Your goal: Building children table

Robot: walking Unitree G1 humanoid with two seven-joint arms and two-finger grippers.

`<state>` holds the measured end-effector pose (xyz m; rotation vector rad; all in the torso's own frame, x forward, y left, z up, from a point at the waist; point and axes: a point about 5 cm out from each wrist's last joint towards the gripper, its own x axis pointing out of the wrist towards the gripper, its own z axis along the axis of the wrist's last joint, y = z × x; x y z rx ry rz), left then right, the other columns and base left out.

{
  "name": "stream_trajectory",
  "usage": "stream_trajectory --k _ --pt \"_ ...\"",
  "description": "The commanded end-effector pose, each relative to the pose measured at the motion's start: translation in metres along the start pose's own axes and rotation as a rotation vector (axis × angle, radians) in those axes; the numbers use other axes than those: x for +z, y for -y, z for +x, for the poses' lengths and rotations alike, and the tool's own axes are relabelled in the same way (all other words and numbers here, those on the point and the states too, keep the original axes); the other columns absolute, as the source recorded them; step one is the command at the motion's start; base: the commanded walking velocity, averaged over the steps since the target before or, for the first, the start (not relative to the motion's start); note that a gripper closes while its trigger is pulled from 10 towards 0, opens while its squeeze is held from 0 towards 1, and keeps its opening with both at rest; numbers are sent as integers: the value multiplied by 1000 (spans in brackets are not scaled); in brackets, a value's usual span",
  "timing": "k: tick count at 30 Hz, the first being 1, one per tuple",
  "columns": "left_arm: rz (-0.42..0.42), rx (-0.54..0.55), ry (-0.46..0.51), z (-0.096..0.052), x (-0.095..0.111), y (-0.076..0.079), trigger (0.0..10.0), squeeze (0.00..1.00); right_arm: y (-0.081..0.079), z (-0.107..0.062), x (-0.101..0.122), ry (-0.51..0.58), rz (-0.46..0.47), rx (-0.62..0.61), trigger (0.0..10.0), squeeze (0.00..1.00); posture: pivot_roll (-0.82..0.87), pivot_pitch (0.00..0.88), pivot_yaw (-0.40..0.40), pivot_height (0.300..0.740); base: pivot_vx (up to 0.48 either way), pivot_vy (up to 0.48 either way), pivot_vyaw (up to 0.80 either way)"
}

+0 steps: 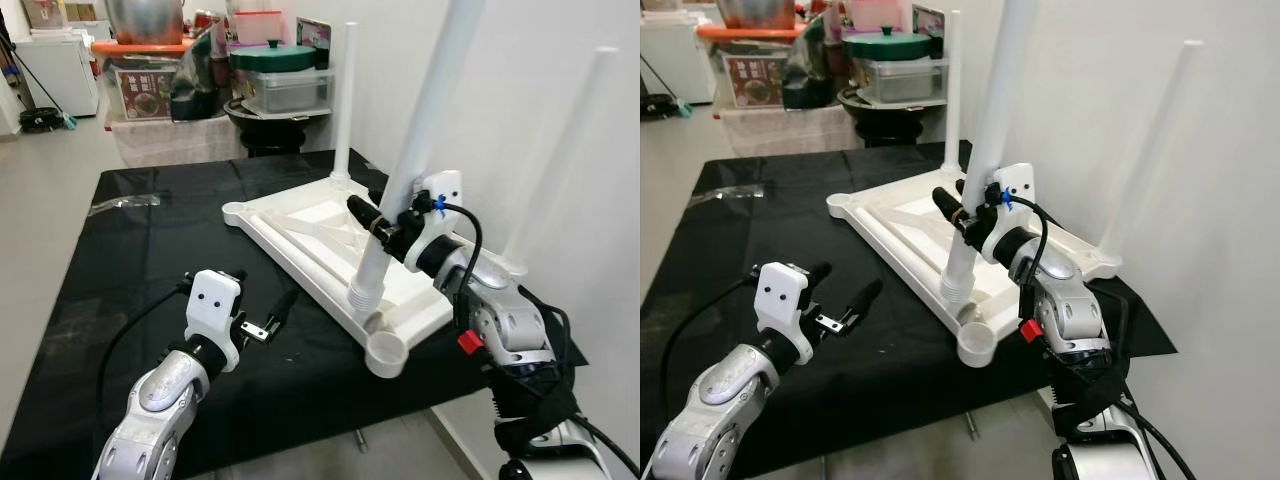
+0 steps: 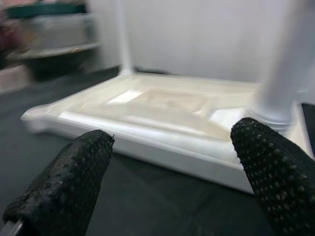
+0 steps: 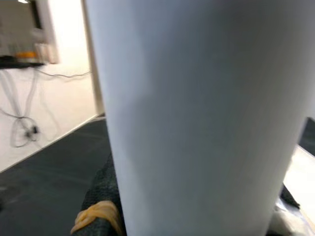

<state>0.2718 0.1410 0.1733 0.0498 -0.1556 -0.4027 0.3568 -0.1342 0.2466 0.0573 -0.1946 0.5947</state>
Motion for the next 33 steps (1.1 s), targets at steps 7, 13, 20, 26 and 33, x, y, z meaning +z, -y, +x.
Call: stream_trajectory --k 7,13,20,26,33 --pt "-36 55 6 2 0 -8 10000 0 8 -6 1 -1 -12 -58 10000 0 81 0 -32 740 0 0 0" --pt "-69 79 41 4 6 -11 10000 0 6 -6 1 4 -10 -71 10000 0 80 0 -31 740 242 0 0" --pt "-70 80 47 4 7 -10 10000 0 3 -5 2 7 -28 -62 10000 0 79 0 -33 740 433 0 0" --pt "-68 76 49 4 7 -9 10000 0 4 -4 3 12 -22 -68 10000 0 76 0 -33 740 439 0 0" --pt "-81 81 57 5 7 -9 10000 0 4 -4 5 18 -10 -76 10000 0 73 0 -33 740 0 0 0"
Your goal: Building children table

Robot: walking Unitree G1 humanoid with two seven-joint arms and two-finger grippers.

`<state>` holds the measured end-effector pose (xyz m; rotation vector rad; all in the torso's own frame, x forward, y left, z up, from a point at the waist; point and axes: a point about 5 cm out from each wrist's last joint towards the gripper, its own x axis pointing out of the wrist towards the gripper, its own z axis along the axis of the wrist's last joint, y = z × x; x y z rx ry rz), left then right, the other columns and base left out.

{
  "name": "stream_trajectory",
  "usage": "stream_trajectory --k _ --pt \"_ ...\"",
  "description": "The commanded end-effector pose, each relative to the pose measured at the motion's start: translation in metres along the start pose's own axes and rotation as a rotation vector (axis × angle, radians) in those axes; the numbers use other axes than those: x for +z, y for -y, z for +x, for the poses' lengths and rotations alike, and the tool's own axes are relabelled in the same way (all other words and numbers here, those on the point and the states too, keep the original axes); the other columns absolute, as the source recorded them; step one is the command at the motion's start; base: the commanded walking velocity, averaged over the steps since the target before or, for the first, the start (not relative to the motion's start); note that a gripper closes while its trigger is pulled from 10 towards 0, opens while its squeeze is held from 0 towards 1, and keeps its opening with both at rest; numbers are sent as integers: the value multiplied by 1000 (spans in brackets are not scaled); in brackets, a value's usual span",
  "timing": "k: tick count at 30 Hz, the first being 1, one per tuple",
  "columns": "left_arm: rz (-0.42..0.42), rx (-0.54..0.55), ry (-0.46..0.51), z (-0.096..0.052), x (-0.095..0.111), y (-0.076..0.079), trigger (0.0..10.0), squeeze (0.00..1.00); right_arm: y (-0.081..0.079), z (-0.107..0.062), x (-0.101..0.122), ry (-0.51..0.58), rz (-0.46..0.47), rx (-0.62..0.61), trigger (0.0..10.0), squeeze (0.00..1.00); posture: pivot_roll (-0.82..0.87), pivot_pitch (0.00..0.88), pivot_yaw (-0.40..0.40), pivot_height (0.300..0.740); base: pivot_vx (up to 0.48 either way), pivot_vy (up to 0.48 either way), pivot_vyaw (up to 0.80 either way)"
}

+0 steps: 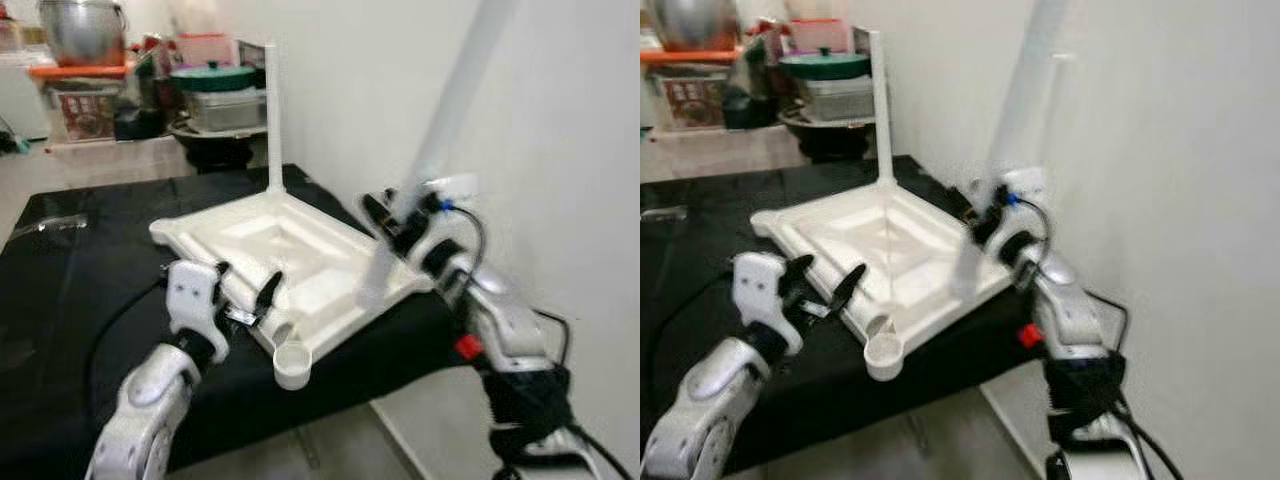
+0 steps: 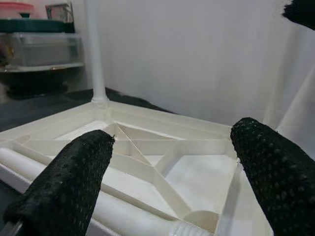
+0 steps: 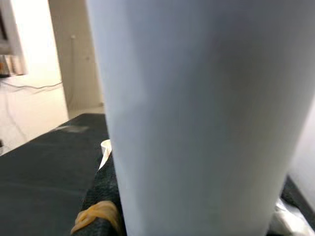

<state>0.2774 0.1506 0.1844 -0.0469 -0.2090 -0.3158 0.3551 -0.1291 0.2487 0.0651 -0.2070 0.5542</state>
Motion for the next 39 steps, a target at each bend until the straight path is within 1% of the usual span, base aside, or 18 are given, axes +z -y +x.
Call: stream_trajectory --k 1,4,5,15,19,25,30,39 --pt "-3 -10 -14 1 -3 3 10000 0 9 -5 4 3 -9 -35 10000 0 72 0 -32 740 0 0 0" --pt "-3 -4 -17 2 -4 3 10000 0 9 -5 3 0 -10 -32 10000 0 73 0 -33 740 0 0 0" --pt "11 -6 -29 1 -6 4 10000 0 9 -6 3 -3 -16 -27 10000 0 72 0 -33 740 0 0 0" --pt "10 -8 -29 0 -6 4 10000 0 9 -6 3 -4 -19 -26 10000 0 72 0 -34 740 0 0 0" --pt "-1 -14 -10 2 -3 6 10000 0 9 -7 1 -9 -13 -30 10000 0 70 0 -29 740 480 0 0" --pt "-3 -17 -7 2 -3 8 10000 0 9 -8 1 -10 -9 -35 10000 0 67 0 -27 740 383 0 0" --pt "-23 -11 2 2 -3 8 10000 0 9 -8 1 -12 -6 -34 10000 0 67 0 -27 740 0 0 0" --pt "-15 -14 -1 1 -3 9 10000 0 8 -8 0 -13 -2 -30 10000 0 69 0 -29 740 0 0 0"
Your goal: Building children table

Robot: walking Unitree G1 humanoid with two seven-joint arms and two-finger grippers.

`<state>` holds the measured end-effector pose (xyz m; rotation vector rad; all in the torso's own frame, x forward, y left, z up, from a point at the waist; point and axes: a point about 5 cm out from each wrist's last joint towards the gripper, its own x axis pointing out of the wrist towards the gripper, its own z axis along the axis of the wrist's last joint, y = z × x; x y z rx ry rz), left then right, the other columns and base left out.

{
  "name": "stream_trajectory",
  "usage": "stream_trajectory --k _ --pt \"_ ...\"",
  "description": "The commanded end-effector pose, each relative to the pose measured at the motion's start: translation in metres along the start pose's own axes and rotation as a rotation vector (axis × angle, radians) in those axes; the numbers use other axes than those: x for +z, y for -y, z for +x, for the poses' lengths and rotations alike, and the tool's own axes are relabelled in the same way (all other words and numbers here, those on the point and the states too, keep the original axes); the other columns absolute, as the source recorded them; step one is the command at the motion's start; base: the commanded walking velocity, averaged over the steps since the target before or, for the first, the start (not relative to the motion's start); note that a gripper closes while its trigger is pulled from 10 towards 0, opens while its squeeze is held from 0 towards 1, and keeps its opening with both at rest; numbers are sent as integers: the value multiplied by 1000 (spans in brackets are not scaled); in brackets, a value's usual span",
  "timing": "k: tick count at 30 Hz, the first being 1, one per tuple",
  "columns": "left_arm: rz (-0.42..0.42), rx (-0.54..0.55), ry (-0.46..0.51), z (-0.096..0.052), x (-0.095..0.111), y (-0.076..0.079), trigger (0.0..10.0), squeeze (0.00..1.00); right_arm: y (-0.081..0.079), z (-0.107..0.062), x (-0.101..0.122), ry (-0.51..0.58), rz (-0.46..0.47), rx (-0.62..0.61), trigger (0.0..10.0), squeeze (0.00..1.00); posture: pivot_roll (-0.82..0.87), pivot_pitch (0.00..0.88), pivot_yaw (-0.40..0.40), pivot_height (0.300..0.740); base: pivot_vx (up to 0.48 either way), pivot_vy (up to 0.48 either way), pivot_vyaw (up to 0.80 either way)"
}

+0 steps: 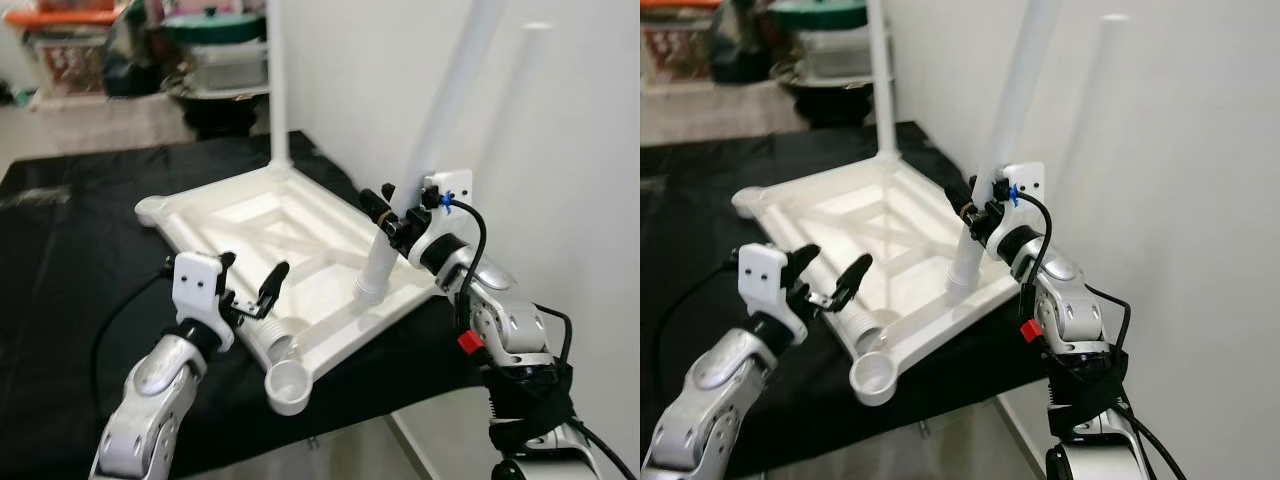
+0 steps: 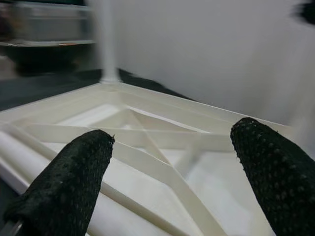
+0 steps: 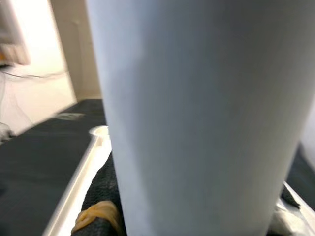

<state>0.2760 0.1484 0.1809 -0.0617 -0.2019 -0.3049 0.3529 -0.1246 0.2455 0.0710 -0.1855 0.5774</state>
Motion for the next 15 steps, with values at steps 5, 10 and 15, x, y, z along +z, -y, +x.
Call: stream_trajectory --k 5,10,15 --pt "9 -30 -3 3 -1 8 10000 0 12 -9 3 5 -11 -54 10000 0 69 0 -25 740 0 0 0" --pt "10 -36 -1 3 -1 9 10000 0 12 -9 2 4 -8 -56 10000 0 68 0 -24 740 0 0 0" --pt "0 -37 11 4 1 9 10000 0 11 -9 1 2 -6 -55 10000 0 69 0 -25 740 208 0 0"
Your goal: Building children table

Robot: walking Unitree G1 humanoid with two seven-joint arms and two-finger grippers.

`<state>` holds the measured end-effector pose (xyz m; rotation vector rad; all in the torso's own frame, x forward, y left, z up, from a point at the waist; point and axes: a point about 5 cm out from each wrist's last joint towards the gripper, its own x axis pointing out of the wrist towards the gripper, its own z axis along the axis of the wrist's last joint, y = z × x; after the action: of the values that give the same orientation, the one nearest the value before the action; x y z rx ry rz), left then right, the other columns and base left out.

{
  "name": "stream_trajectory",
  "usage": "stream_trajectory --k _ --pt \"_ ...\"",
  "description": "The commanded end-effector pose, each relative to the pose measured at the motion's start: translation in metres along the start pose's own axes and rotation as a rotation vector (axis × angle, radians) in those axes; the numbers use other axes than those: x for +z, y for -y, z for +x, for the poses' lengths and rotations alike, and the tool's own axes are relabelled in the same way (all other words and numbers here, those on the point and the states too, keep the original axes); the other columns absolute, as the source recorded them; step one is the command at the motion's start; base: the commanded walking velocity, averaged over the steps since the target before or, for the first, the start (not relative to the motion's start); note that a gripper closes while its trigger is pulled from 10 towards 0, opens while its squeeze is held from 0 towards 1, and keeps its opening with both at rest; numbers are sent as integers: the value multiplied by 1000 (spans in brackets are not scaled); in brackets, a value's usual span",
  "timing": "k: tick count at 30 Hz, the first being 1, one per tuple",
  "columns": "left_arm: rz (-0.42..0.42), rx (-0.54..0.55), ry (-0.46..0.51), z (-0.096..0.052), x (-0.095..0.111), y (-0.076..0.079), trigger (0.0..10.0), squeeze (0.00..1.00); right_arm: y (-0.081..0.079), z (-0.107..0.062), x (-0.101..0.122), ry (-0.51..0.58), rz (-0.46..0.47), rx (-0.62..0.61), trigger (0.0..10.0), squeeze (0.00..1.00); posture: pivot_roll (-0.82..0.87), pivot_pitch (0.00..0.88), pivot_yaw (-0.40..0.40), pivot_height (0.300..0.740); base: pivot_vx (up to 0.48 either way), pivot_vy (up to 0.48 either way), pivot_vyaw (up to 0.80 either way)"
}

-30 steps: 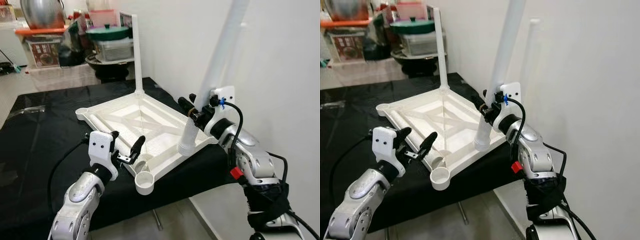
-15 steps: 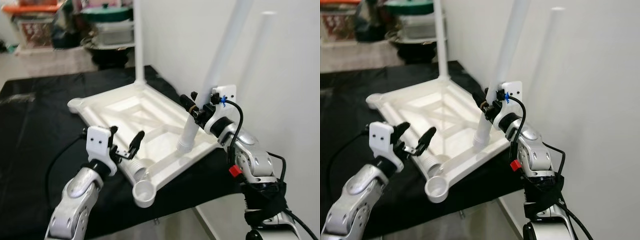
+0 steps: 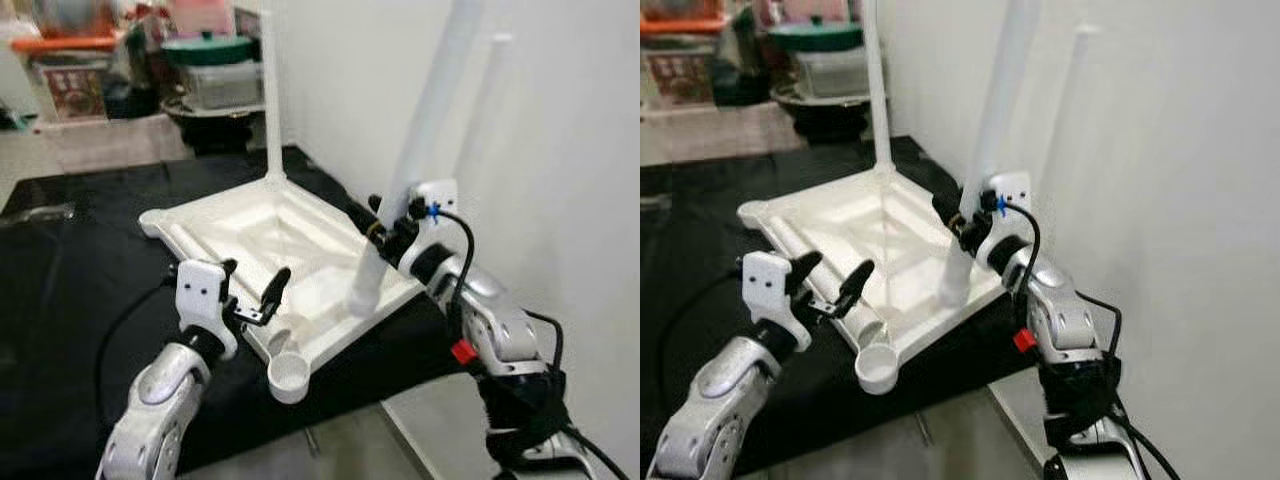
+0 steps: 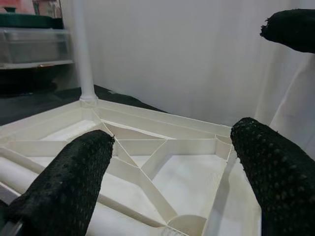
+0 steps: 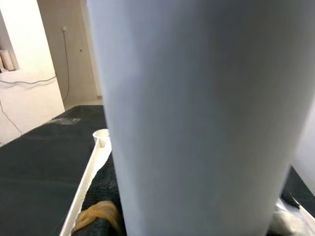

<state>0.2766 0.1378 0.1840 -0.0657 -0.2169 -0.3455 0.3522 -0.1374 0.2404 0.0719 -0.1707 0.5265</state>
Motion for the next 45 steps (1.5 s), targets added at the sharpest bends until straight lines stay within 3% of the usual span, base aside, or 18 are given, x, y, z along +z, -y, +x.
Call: stream_trajectory --k 1,7,10,12,16,24,36,45 --pt "4 3 -1 0 0 0 10000 0 1 -1 5 15 -4 -2 10000 0 69 0 -25 740 420 0 0" --pt "2 2 5 1 0 0 10000 0 0 -1 3 13 -7 4 10000 0 72 0 -26 740 429 0 0" --pt "2 2 8 1 0 0 10000 0 -3 -1 4 13 -57 22 10000 0 72 0 -26 740 431 0 800" --pt "-2 3 14 1 1 0 10000 0 -3 -1 4 42 16 3 10000 0 72 0 -26 740 371 0 800" --pt "-10 2 22 -2 2 -1 10000 0 -4 0 4 -2 -58 35 10000 0 71 0 -22 740 0 0 0" --pt "-9 9 15 -3 1 -1 10000 0 1 -2 5 36 31 -24 10000 0 72 0 -25 740 0 0 500" --pt "-25 -25 3 -7 0 3 10000 0 5 -3 1 16 4 -69 10000 0 75 0 -27 740 0 0 0" --pt "-24 -26 1 -8 0 3 10000 0 6 0 2 11 31 -79 10000 0 79 0 -31 740 0 470 -89"
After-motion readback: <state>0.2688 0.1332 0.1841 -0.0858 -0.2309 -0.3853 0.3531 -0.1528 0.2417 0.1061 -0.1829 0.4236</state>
